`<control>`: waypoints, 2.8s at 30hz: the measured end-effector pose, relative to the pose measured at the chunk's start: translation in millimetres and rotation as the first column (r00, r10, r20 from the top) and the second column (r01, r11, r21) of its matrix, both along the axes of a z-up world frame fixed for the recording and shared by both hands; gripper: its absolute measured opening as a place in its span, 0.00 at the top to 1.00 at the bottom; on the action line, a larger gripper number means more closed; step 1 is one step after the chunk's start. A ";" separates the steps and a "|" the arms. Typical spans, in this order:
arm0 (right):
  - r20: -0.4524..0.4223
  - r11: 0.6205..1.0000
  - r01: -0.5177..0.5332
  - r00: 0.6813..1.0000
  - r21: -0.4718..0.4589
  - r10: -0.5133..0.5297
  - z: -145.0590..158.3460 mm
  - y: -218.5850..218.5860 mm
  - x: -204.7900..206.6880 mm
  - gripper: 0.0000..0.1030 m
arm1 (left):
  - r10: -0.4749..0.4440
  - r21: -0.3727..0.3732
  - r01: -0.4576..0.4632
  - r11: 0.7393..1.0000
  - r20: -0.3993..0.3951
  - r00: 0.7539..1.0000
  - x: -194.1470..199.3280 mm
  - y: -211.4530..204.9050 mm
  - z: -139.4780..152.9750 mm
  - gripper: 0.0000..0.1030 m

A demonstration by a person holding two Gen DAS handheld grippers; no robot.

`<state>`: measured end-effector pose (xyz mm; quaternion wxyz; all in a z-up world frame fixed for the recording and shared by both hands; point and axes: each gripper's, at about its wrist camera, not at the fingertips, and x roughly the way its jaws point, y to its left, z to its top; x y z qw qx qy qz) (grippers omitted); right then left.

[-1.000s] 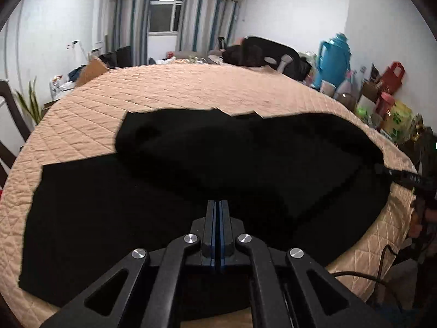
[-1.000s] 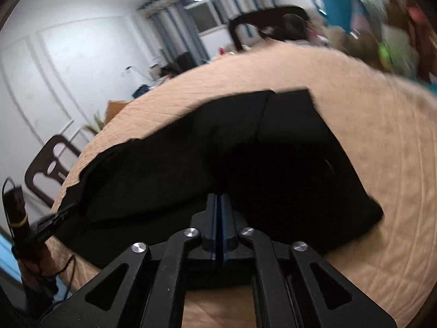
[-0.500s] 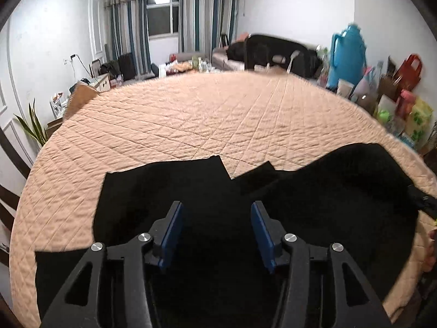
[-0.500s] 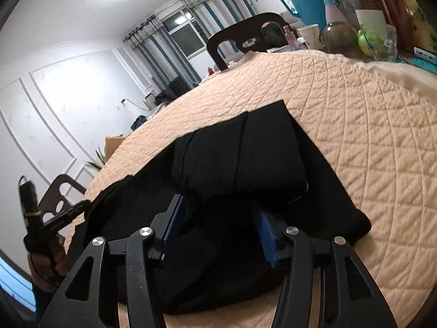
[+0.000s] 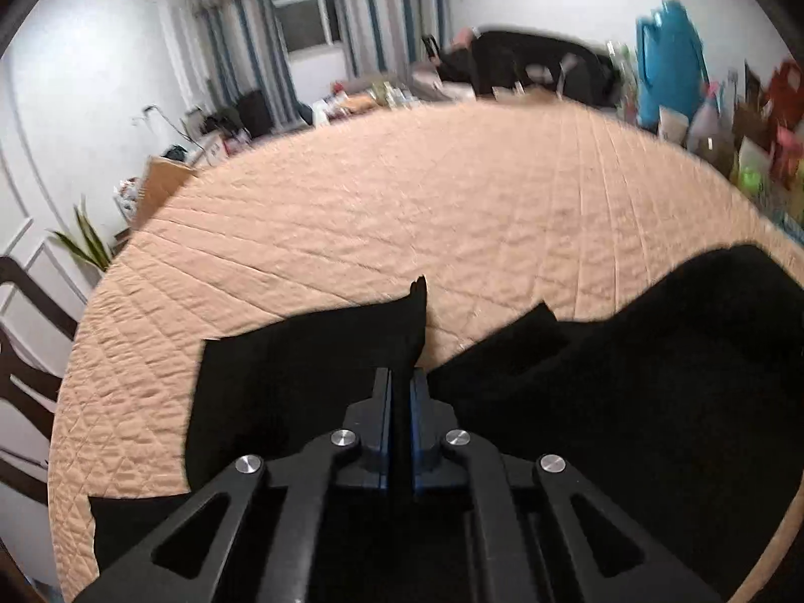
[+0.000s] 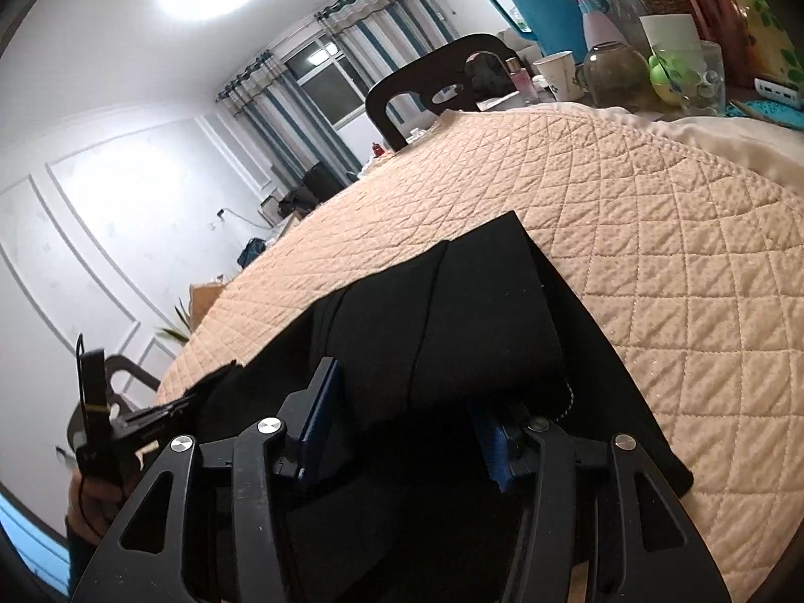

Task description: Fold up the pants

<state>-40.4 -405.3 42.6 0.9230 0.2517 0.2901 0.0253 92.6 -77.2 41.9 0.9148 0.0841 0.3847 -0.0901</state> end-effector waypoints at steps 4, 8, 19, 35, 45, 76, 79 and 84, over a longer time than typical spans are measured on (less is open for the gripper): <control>0.027 1.000 -0.001 1.000 -0.002 0.001 6.8 -1.2 -5.2 0.87 | 0.116 -0.183 -0.095 0.979 0.106 0.988 -40.0 53.1 21.0 0.93; 0.055 1.000 0.006 0.998 0.019 -0.007 13.6 -2.6 -15.7 0.88 | 0.258 -0.361 -0.193 0.913 0.141 0.956 -100.1 118.4 21.4 0.93; 0.002 0.991 0.049 0.999 0.126 -0.050 -4.3 -18.7 -22.7 0.85 | 0.363 -0.566 -0.287 0.773 0.024 0.931 -144.8 185.9 -26.0 0.53; 0.008 0.991 0.060 0.998 0.120 -0.061 2.6 -26.2 -17.2 0.88 | 0.368 -0.542 -0.300 0.785 0.018 0.930 -124.7 186.1 -21.9 0.95; 0.032 0.990 0.076 0.996 0.117 -0.081 36.3 -26.6 -53.2 0.89 | 0.386 -0.577 -0.264 0.773 0.098 0.917 -156.6 200.8 8.6 0.95; 0.049 0.978 0.085 0.996 -0.192 -0.077 35.8 11.2 -36.4 0.74 | 0.323 -0.298 -0.314 0.901 -0.018 0.946 -77.7 215.0 -19.0 0.54; 0.044 0.982 0.031 0.999 -0.186 -0.024 31.6 21.4 -25.8 0.74 | 0.291 -0.221 -0.300 0.928 -0.072 0.954 -56.8 205.1 -33.4 0.54; 0.031 0.982 -0.012 0.999 -0.186 0.018 25.8 31.5 -16.6 0.74 | 0.258 -0.155 -0.265 0.952 -0.063 0.964 -51.8 193.4 -33.4 0.88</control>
